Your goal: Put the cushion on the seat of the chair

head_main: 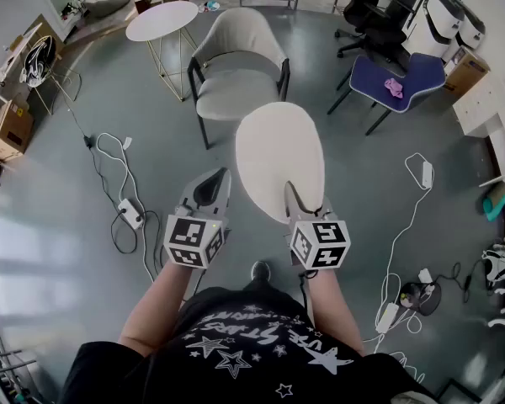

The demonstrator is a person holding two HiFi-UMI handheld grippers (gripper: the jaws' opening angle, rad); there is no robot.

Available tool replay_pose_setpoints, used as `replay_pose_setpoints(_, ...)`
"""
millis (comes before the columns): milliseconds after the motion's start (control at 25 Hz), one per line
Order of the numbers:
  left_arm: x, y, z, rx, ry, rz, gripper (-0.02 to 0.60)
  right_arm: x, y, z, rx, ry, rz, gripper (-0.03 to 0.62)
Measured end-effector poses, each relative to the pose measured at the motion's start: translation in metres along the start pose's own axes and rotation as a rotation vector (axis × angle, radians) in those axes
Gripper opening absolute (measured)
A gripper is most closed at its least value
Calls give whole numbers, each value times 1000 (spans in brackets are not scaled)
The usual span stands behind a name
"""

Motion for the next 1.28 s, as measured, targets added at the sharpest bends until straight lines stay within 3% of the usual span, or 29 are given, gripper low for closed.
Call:
replay_pose_setpoints(440,-89,-5,-25,-26,-14,38,8,-40,-11,-76,-34,-43,26,63)
replay_pose_setpoints(880,-164,-22,-32,-34,-60,38,8,-85,-40,-129,42,-98,37,63)
replay_pose_setpoints(1040,-173,-34,-37,-31,-62,15,8,-92,-53,-132,48,-103,21,63)
replay_pose_setpoints(1280,-139,-40,-52,-54,-8,-9,8,-49,-49,-99,53,-84,-23,63)
Point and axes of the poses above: the fingertips, and each gripper's own axes: x forward along the fingers, z to its right, y out of its top, the point moved 10 cm from there along -x, backward along the fingers, and after that the axes turned 13 degrees about -y, right-handed, at the moved point
